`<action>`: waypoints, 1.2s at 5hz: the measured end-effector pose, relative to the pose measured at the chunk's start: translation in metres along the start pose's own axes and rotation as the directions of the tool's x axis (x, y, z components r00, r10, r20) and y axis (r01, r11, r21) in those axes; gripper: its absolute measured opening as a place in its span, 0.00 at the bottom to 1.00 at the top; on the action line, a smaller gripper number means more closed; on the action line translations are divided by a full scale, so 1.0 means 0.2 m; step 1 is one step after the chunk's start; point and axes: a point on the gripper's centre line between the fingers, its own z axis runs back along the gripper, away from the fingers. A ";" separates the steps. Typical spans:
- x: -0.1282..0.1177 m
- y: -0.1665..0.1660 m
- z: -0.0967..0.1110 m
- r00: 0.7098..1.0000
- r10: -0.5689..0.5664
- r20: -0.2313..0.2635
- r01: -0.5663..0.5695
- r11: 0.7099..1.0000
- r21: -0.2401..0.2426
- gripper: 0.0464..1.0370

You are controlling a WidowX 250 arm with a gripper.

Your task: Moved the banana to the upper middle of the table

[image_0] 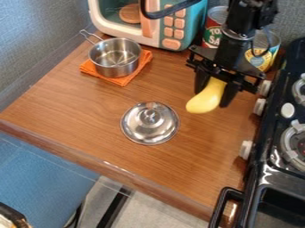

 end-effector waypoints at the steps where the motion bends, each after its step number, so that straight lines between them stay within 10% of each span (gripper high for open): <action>1: 0.12 0.08 -0.08 0.998 0.055 -0.011 -0.055 0.998 0.008 0.53; 5: 0.30 0.39 -0.30 0.970 0.221 -0.105 -0.222 0.975 0.005 0.58; 6: 0.30 0.39 -0.29 0.971 0.212 -0.108 -0.213 0.977 0.002 0.81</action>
